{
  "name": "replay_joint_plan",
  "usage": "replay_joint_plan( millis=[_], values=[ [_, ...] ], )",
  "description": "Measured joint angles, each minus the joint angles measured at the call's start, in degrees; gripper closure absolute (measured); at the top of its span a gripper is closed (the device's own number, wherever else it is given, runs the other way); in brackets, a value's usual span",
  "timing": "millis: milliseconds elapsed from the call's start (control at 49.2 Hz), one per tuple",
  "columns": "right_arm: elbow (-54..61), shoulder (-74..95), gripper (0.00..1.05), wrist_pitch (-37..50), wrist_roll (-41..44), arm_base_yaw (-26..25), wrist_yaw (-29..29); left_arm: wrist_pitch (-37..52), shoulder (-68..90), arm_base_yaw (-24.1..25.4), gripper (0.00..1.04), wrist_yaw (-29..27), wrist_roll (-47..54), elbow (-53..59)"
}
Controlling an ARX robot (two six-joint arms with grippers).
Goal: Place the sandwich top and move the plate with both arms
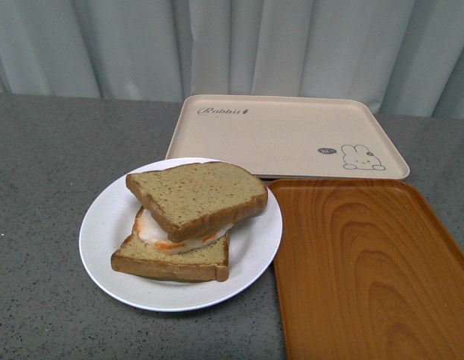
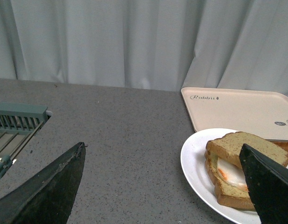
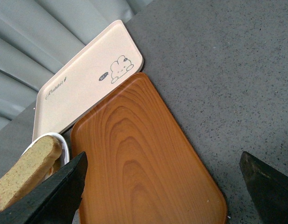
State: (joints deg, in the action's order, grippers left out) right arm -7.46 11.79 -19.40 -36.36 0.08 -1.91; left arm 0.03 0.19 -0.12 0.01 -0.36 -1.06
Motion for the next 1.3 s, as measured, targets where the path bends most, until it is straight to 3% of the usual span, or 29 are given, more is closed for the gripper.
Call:
replay_joint_plan(
  millis=[325, 406, 447, 508, 833, 1219, 1300],
  values=[
    [0.6, -1.2, 0.11, 1.8, 1.2, 0.0, 0.3, 0.0, 0.0, 0.0, 0.06, 0.0, 0.0, 0.0],
    [6.8, -9.5, 0.28, 16.1, 15.8, 0.0, 1.8, 0.0, 0.0, 0.0, 0.06, 0.0, 0.0, 0.0],
    [6.9, -11.4, 0.39, 18.9, 24.8, 0.0, 1.9, 0.0, 0.0, 0.0, 0.06, 0.0, 0.0, 0.0],
    [7.0, -11.6, 0.53, 19.2, 30.7, 0.0, 1.9, 0.0, 0.0, 0.0, 0.06, 0.0, 0.0, 0.0],
    [7.1, -11.6, 1.04, 19.2, 35.8, 0.0, 1.9, 0.0, 0.0, 0.0, 0.06, 0.0, 0.0, 0.0],
    [7.1, -11.6, 1.04, 19.2, 36.1, 0.0, 1.9, 0.0, 0.0, 0.0, 0.06, 0.0, 0.0, 0.0],
    [7.1, -11.6, 0.93, 19.2, 36.2, 0.0, 1.9, 0.0, 0.0, 0.0, 0.06, 0.0, 0.0, 0.0]
  ],
)
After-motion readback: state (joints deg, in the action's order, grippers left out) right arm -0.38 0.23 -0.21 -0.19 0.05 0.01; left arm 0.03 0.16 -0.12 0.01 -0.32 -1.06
